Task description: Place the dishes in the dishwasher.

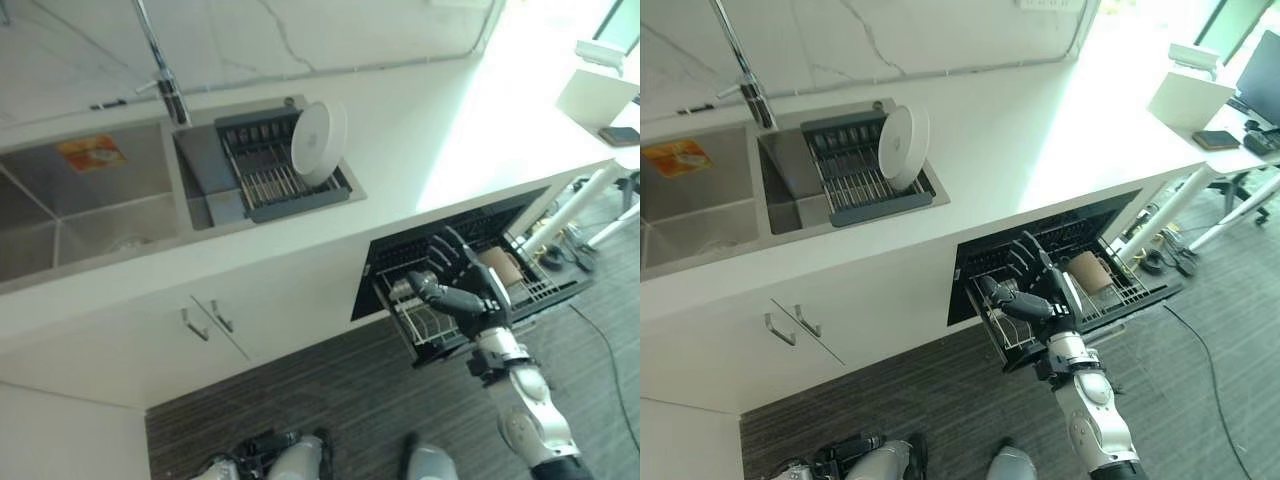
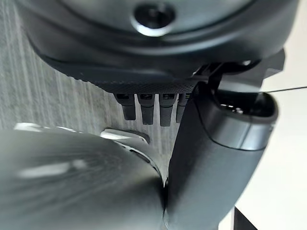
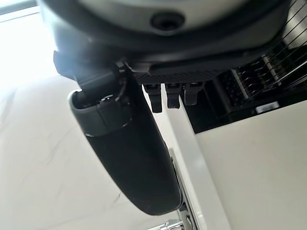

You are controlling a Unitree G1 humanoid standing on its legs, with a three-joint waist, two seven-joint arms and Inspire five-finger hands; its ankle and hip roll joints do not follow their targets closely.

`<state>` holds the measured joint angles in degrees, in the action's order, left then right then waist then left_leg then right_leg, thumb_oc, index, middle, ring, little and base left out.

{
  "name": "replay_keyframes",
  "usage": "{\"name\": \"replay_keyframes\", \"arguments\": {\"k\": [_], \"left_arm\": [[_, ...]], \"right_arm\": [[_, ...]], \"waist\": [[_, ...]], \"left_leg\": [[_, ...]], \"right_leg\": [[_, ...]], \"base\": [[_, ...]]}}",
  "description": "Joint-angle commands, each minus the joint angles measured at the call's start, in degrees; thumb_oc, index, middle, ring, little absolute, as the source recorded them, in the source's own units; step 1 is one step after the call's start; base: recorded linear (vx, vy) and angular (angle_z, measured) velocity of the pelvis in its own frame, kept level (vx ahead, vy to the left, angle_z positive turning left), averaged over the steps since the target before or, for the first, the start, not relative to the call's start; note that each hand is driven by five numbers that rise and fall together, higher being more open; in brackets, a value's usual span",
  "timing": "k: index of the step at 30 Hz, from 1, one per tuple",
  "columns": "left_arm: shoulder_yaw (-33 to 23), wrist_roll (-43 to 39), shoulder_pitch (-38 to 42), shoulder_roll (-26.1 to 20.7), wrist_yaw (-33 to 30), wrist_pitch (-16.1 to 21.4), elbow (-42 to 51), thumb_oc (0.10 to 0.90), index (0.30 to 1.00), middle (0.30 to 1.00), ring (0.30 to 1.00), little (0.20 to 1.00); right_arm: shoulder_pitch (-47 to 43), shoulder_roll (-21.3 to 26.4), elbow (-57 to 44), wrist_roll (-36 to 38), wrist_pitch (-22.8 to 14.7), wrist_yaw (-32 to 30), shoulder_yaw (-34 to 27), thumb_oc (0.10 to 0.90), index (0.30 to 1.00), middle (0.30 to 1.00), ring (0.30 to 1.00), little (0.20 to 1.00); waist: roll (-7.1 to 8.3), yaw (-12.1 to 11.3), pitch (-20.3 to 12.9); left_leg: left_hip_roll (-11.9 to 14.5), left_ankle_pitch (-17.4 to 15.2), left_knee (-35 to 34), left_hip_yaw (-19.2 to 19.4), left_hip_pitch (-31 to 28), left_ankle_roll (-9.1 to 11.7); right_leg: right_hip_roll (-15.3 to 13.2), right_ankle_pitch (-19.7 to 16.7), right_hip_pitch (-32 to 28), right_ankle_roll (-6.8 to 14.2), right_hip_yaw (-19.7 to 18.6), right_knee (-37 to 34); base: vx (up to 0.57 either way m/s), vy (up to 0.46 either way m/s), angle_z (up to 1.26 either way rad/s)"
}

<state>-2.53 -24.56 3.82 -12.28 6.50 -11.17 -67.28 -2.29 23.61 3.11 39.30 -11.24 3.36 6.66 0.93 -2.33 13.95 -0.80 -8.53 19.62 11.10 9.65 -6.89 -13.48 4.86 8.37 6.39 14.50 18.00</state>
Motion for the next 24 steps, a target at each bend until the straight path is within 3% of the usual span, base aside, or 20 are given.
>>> {"name": "replay_keyframes", "arguments": {"k": [1,6,10,13,14,15,16,17,18,20,24], "left_arm": [[2.97,0.77,-8.38,-0.31,-1.08,-3.17,-2.11,0.800,0.900,0.900,0.900,0.900],[2.91,0.87,-8.87,0.10,-1.99,-3.43,-2.02,0.800,0.900,0.900,0.900,0.900],[2.81,1.09,-8.76,0.90,-3.67,-1.76,-2.18,0.800,0.900,0.900,0.900,0.900],[2.56,-1.91,-8.31,1.30,-7.30,-0.36,-1.71,0.800,0.900,0.900,0.900,0.900],[2.29,-3.59,-7.69,1.25,-8.71,-0.90,-1.16,0.800,0.900,0.900,0.900,0.900],[2.05,-3.50,-7.49,1.24,-9.25,-1.21,-0.84,0.800,0.900,0.900,0.900,0.900],[2.16,-2.95,-7.37,1.34,-9.63,-1.66,-0.88,0.800,0.900,0.900,0.900,0.900],[1.82,-1.20,-7.96,1.55,-9.04,-2.27,-0.90,0.800,0.900,0.900,0.900,0.900],[1.47,0.39,-8.46,1.65,-8.63,-2.66,-0.91,0.800,0.900,0.900,0.900,0.900],[1.09,-3.00,-7.95,1.19,-9.11,-4.93,-1.91,0.800,0.900,0.900,0.900,0.900],[-0.23,-2.48,-7.20,1.61,-9.47,-5.06,-3.95,0.800,0.900,0.900,0.900,0.900]], "right_arm": [[-6.81,3.44,-3.22,-1.84,-11.05,-2.18,-4.87,0.800,0.900,0.900,0.900,0.900],[-7.87,3.53,-5.93,-7.08,-15.50,-7.39,-4.97,0.800,0.900,0.900,0.900,0.900],[-7.82,4.52,-8.95,-8.51,-16.56,-9.53,-5.84,0.800,0.900,0.900,0.900,0.900],[-8.02,5.93,-10.22,-8.37,-16.50,-8.28,-6.25,0.800,0.900,0.900,0.900,0.900],[-8.62,6.84,-10.46,-9.57,-16.52,-8.25,-5.93,0.800,0.900,0.900,0.900,0.900],[-9.30,7.16,-10.21,-9.97,-16.44,-8.35,-5.70,0.800,0.900,0.900,0.900,0.900],[-10.28,6.92,-10.00,-10.39,-16.05,-8.34,-5.35,0.800,0.900,0.900,0.900,0.900],[-11.48,6.57,-9.51,-10.35,-15.87,-8.08,-5.10,0.800,0.900,0.900,0.900,0.900],[-11.81,6.34,-9.15,-11.08,-16.43,-8.80,-5.09,0.800,0.900,0.900,0.900,0.900],[-12.55,7.02,-8.93,-12.44,-16.92,-11.97,-4.39,0.800,0.900,0.900,0.900,0.900],[-11.26,5.84,-10.04,-15.83,-17.28,-13.49,-3.68,0.800,0.900,0.900,0.900,0.900]], "waist": [[-0.38,-1.34,-0.42],[0.11,-2.17,-1.03],[0.27,-1.73,-0.84],[1.99,-1.20,0.45],[3.20,-1.93,2.37],[3.10,-2.31,3.18],[2.34,-2.90,3.78],[1.39,-3.94,3.83],[0.40,-4.66,4.02],[0.03,-6.12,3.04],[0.37,-6.65,1.67]], "left_leg": [[2.82,-3.23,-2.43,-6.00,-2.17,5.21],[3.98,-3.80,-2.43,-4.76,-1.78,5.47],[4.30,-4.23,-2.43,-4.31,-2.99,5.96],[1.29,-3.47,-2.43,-4.20,-6.67,5.69],[-0.47,-1.87,4.37,-6.63,-3.24,6.62],[-0.83,-0.83,7.85,-7.53,-0.53,7.29],[-0.63,1.32,6.02,-9.36,0.84,8.04],[0.57,3.69,-1.50,-11.13,0.58,8.69],[2.34,5.64,-2.43,-11.47,2.62,9.65],[2.77,4.08,-2.43,-13.66,5.22,9.64],[1.64,2.31,-2.43,-12.24,3.97,7.13]], "right_leg": [[1.29,2.47,-3.24,1.85,0.31,-0.81],[0.96,3.79,-3.03,2.20,0.99,-0.81],[2.08,5.43,-4.32,1.24,0.62,-0.81],[1.92,5.96,-5.40,-0.55,-1.36,-0.81],[1.64,5.73,-6.26,-1.84,-3.32,-0.81],[2.29,5.76,-6.59,-2.51,-4.06,-0.81],[3.18,6.03,-7.13,-2.68,-4.81,-0.81],[3.53,6.80,-8.06,-1.89,-5.16,-0.81],[3.97,7.65,-9.53,-1.52,-4.88,-0.81],[2.88,9.29,-11.08,0.04,-4.28,-0.81],[0.83,7.69,-13.42,0.45,-1.15,-0.81]], "base": [[0.03,-0.029,-0.19],[0.03,-0.069,-0.22],[0.06,-0.098,0.02],[0.09,-0.082,0.47],[0.08,-0.040,0.71],[0.11,0.068,0.59],[0.20,0.268,0.53],[0.27,0.388,0.36],[0.27,0.390,0.00],[0.21,0.427,-0.29],[0.21,0.289,-0.16]]}}
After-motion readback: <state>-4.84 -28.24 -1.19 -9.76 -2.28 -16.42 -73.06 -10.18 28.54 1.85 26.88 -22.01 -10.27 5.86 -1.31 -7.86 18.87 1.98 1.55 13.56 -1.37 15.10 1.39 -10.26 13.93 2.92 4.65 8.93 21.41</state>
